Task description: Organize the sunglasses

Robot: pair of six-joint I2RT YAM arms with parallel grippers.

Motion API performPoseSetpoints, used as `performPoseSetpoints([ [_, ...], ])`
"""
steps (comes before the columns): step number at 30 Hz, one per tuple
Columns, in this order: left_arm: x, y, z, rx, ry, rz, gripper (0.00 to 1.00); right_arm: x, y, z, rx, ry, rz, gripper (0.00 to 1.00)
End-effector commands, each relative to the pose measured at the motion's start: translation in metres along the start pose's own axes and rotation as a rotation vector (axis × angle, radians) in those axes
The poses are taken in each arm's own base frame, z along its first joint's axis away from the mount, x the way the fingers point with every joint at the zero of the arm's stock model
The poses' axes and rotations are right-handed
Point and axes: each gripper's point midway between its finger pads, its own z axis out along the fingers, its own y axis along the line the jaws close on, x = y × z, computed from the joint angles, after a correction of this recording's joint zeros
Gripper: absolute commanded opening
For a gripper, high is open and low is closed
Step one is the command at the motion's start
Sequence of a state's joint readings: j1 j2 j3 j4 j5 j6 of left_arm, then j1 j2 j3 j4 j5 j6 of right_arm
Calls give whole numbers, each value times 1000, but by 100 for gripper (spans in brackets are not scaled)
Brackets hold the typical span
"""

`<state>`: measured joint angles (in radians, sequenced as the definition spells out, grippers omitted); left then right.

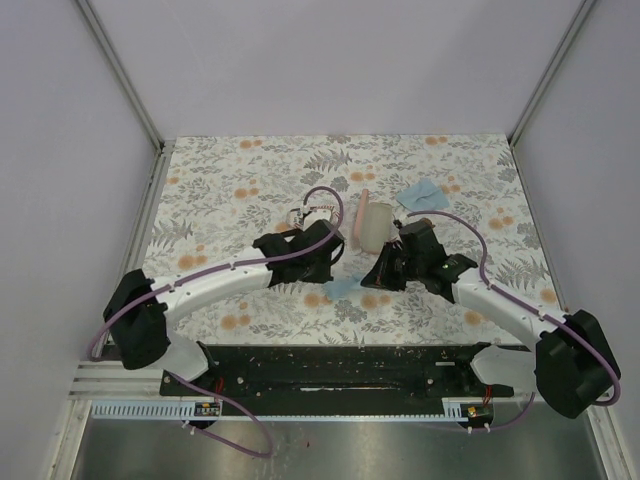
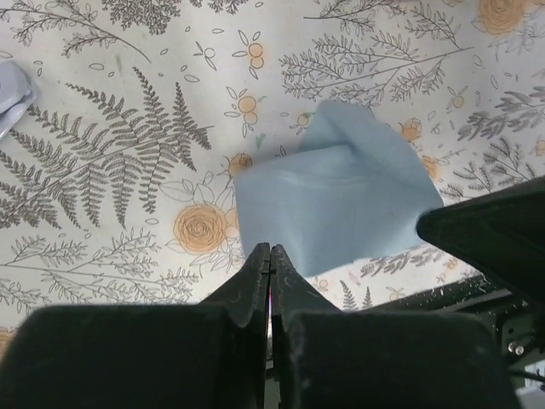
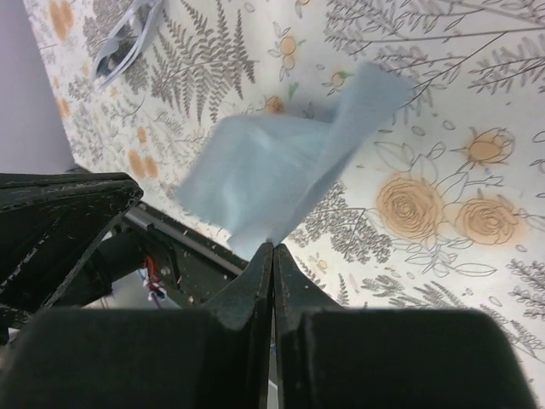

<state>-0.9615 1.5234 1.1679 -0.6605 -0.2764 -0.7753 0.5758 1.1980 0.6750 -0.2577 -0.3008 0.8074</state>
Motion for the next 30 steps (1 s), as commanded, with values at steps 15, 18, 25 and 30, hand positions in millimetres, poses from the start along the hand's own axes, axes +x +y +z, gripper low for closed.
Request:
performPoseSetpoints([
  [15,74,-3,-8,198,121,-80,41,39,-8,-19,-18,81,117,5],
  [18,78,-6,5,180,136,-78,42,52,-25,-14,26,113,146,4],
  [25,84,-16,31,119,174,-23,42,76,-52,-14,69,149,184,6],
  [30,86,-20,44,81,188,11,42,88,-64,-11,100,195,181,7],
])
